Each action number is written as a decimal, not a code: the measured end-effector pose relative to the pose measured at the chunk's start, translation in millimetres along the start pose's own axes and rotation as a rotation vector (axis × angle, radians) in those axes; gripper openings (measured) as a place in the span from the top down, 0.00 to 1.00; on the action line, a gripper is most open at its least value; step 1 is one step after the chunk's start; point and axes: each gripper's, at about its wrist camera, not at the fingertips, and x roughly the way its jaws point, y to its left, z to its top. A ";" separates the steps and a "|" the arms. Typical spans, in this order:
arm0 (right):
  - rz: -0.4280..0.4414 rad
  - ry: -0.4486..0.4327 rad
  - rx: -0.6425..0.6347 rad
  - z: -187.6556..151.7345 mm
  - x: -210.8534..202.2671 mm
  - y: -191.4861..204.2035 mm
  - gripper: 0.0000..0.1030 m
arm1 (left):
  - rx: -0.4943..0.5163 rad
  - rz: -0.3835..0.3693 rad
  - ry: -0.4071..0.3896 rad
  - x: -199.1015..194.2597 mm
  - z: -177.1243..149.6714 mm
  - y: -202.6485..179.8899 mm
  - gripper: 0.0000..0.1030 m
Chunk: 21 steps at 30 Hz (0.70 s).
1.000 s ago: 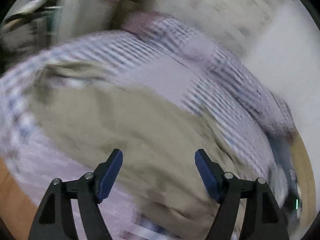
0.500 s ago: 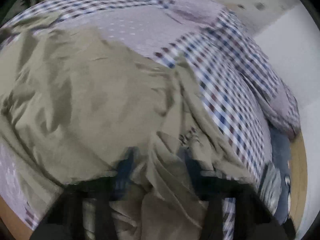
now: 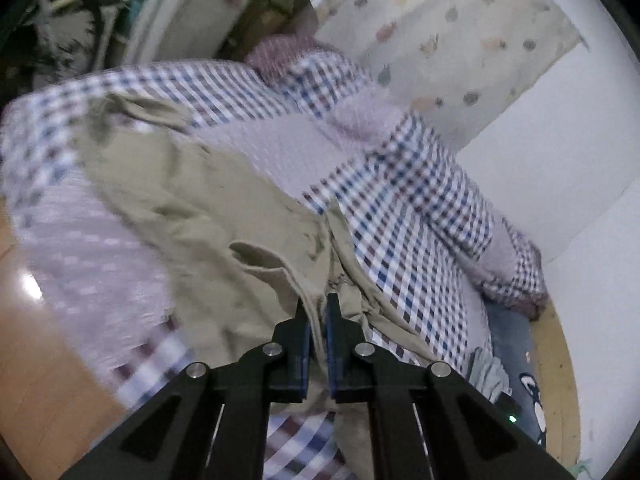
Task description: Fold clothes
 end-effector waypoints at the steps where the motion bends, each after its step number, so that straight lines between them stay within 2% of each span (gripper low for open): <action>1: 0.003 0.010 0.001 -1.7 2.5 0.6 0.49 | -0.004 0.005 -0.022 -21.2 -2.1 6.8 0.95; 4: 0.025 0.040 0.006 -6.8 12.1 5.1 0.49 | -0.025 0.043 -0.071 -70.8 -13.7 34.5 0.95; 10: 0.085 0.104 0.015 -18.4 32.9 18.6 0.49 | -0.091 0.081 -0.117 -124.6 -33.0 74.7 0.96; 12: 0.097 0.123 0.011 -24.5 37.1 26.7 0.49 | -0.101 0.102 -0.143 -133.6 -35.6 79.8 0.96; 21: 0.121 0.242 -0.024 -74.2 42.3 63.0 0.49 | -0.101 0.084 -0.266 -188.2 -24.8 93.1 0.96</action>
